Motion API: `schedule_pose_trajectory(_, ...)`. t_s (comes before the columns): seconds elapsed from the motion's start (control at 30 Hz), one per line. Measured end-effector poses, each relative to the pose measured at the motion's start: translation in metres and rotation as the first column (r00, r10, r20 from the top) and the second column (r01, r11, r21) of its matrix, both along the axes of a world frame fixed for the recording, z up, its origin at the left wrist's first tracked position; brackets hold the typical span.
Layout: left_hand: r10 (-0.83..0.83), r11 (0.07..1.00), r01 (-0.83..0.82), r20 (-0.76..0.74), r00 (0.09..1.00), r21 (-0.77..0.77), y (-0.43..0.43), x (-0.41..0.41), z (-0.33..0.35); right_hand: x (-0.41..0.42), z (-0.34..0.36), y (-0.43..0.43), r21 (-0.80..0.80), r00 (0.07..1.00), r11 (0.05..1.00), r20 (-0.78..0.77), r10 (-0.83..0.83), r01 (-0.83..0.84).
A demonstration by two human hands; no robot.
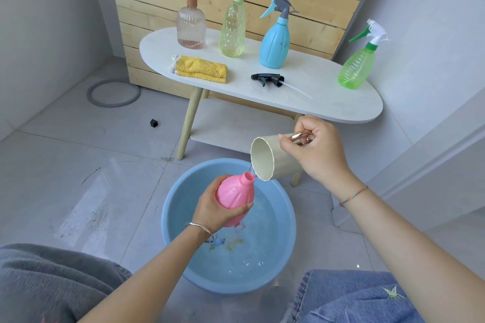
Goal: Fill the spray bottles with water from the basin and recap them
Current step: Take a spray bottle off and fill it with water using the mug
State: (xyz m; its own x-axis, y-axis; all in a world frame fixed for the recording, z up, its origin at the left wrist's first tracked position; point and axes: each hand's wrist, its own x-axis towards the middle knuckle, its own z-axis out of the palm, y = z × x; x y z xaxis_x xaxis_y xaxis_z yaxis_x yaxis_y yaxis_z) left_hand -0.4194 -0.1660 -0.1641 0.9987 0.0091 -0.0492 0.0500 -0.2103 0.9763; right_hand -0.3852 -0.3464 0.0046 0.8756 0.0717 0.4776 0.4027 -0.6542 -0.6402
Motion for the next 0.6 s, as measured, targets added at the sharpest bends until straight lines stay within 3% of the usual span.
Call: schedule_pose_trajectory(0.6,0.007,1.000,-0.007,0.012,1.000,0.012,0.000,0.000,-0.004,-0.004,-0.001,0.013,-0.158,0.982,0.980,0.131,0.139,-0.118)
